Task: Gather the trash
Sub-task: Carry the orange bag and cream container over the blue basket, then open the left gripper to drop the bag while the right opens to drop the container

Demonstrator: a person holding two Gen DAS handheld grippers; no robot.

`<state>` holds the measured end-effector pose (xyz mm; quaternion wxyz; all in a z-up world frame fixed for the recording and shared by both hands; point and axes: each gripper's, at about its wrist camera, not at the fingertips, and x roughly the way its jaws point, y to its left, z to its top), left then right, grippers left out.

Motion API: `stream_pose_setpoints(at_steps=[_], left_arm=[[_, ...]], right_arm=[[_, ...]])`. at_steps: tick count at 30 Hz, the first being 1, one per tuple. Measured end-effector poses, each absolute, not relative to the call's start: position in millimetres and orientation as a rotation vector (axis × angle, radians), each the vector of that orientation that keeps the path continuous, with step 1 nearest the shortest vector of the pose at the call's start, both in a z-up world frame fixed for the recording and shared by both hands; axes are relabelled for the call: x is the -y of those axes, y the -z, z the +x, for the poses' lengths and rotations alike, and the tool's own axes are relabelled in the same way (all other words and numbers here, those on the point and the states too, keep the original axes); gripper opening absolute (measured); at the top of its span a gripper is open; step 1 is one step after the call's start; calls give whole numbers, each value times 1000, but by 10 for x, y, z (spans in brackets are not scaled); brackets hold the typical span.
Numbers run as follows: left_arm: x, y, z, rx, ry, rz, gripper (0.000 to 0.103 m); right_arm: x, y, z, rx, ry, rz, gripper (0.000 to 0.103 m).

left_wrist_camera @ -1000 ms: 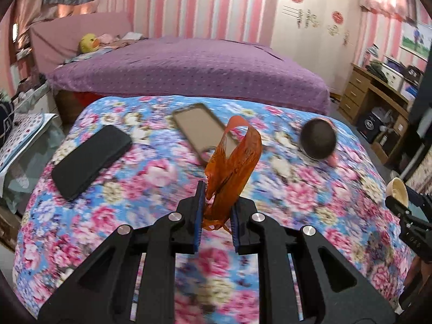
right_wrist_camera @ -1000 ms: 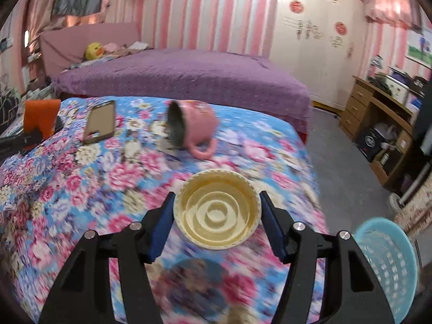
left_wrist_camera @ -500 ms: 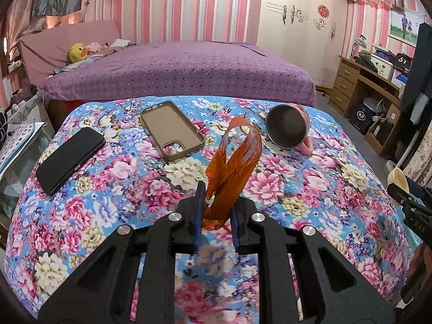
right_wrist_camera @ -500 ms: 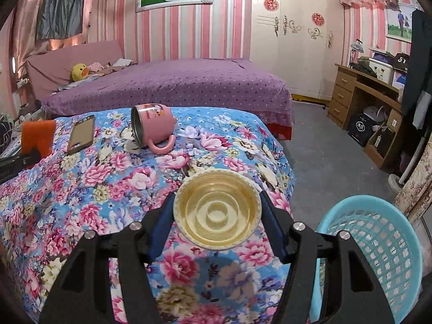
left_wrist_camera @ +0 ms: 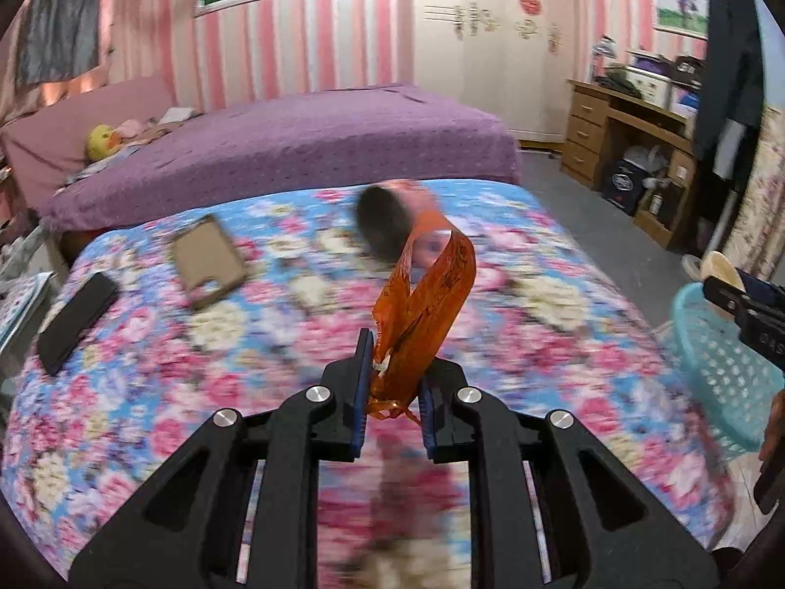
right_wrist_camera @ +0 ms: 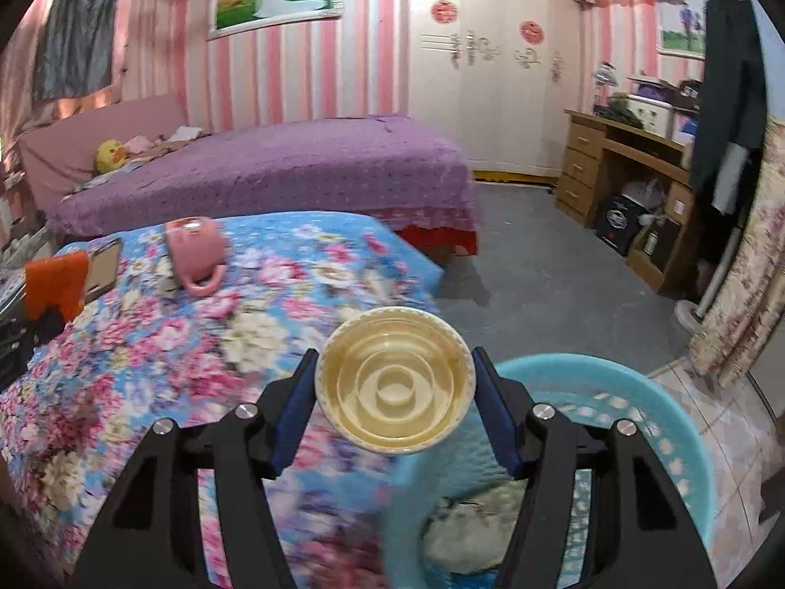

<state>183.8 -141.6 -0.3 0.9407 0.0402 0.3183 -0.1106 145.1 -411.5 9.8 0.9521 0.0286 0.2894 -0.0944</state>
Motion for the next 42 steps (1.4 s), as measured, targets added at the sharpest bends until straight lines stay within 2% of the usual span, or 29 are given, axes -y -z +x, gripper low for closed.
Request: stream_pose_setpoints(at_steps=[14, 26, 28, 30, 33, 39, 42], left_arm=[[3087, 68, 1440, -660, 478, 134, 16], [3858, 223, 1197, -700, 597, 148, 16], [3900, 230, 1192, -694, 596, 160, 23], [3923, 224, 1207, -694, 587, 171, 49], [3843, 168, 1245, -676, 562, 159, 72], [3569, 57, 1345, -611, 470, 176, 95], [3411, 32, 1395, -581, 415, 201, 97]], right_arm=[[5262, -49, 912, -582, 400, 158, 61], [5665, 27, 667, -571, 459, 214, 61], [5679, 39, 668, -569, 456, 224, 61], [5675, 47, 680, -572, 452, 225, 61], [5673, 55, 679, -575, 447, 224, 61], [5653, 77, 692, -580, 447, 223, 61], [5590, 103, 742, -588, 443, 206, 61]])
